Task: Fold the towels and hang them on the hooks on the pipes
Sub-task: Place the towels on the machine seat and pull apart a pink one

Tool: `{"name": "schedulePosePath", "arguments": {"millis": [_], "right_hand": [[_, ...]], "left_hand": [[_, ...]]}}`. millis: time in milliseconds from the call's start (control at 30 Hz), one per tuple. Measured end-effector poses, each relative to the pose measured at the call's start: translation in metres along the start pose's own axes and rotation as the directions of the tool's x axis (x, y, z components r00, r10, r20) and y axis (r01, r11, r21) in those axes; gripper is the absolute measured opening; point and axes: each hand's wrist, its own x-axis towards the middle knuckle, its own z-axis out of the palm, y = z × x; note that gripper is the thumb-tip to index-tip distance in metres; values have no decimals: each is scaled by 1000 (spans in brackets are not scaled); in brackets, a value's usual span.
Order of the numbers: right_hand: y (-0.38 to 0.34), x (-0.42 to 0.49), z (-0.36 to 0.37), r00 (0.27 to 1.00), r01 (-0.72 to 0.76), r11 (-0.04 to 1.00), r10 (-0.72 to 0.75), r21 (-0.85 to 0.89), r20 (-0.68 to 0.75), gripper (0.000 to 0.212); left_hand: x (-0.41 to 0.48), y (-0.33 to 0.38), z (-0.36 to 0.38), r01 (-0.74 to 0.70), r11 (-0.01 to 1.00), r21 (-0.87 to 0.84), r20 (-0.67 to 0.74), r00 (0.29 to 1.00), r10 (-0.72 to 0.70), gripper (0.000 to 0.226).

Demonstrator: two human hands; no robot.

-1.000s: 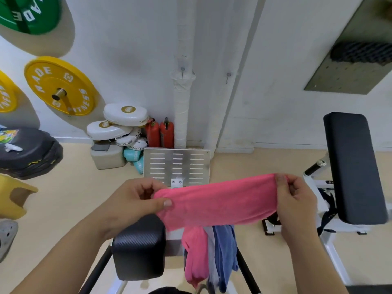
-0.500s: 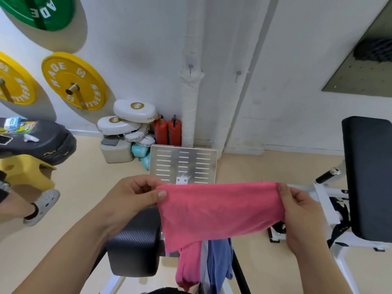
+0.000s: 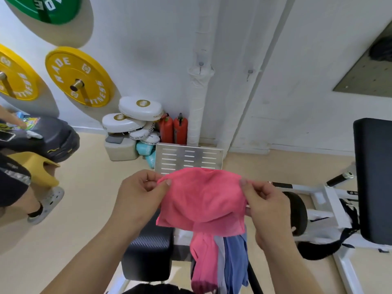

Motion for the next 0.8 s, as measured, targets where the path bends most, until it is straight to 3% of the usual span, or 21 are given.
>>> {"name": "schedulePosePath", "arguments": {"millis": [200, 333, 467, 600, 733, 800], "right_hand": [[-19, -50, 95, 967, -51, 998, 39, 43, 251, 12], [-16, -61, 125, 975, -15, 998, 29, -64, 219, 25], [-12, -67, 138, 986, -18, 990, 41, -142, 164, 13], [-19, -75, 147, 979, 21, 989, 9, -144, 206, 15], [-24, -79, 151, 946, 92, 978, -28, -187, 322, 39], [-22, -81, 150, 924, 18, 993, 27, -116, 382, 50]], "left_hand": [[-7, -1, 3, -20, 993, -116, 202, 978, 44, 10], [7, -14, -16, -32, 991, -131, 261, 963, 65, 25], [13, -20, -29, -24, 989, -149, 315, 947, 70, 24], [13, -22, -41, -2, 980, -200, 340, 938, 71, 22], [13, -20, -51, -21, 987, -158, 357, 931, 77, 22], [18, -22, -56, -76, 992, -98, 296, 950, 102, 22]]}}
